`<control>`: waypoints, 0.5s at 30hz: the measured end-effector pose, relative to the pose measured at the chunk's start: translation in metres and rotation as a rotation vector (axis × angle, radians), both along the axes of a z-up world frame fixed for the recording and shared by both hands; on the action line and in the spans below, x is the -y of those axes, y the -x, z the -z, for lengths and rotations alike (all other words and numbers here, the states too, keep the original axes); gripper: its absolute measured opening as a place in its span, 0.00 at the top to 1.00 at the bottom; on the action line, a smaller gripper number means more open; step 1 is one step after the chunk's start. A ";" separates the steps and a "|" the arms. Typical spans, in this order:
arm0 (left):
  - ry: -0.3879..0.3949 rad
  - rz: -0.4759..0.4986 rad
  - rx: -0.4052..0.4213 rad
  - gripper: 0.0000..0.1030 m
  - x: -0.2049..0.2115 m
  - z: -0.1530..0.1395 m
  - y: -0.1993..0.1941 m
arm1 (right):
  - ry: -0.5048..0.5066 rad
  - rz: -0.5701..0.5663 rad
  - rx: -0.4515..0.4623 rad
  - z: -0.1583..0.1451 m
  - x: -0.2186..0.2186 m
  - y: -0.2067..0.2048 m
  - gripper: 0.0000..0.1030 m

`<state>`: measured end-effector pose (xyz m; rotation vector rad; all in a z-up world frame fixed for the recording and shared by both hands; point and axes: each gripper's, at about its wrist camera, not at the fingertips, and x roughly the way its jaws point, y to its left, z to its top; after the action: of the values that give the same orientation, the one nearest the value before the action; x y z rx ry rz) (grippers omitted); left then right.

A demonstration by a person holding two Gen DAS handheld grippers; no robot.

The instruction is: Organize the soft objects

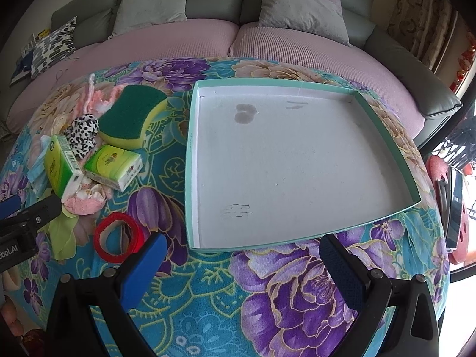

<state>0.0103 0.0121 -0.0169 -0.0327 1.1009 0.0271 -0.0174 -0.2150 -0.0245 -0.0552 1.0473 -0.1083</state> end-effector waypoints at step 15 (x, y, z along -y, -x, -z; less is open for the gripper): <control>-0.007 -0.003 -0.015 0.00 -0.002 0.003 0.000 | 0.001 0.002 -0.011 0.001 -0.001 -0.001 0.00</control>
<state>0.0099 0.0138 -0.0204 -0.0283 1.1160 0.0338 -0.0160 -0.2141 -0.0257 -0.0553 1.0579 -0.1103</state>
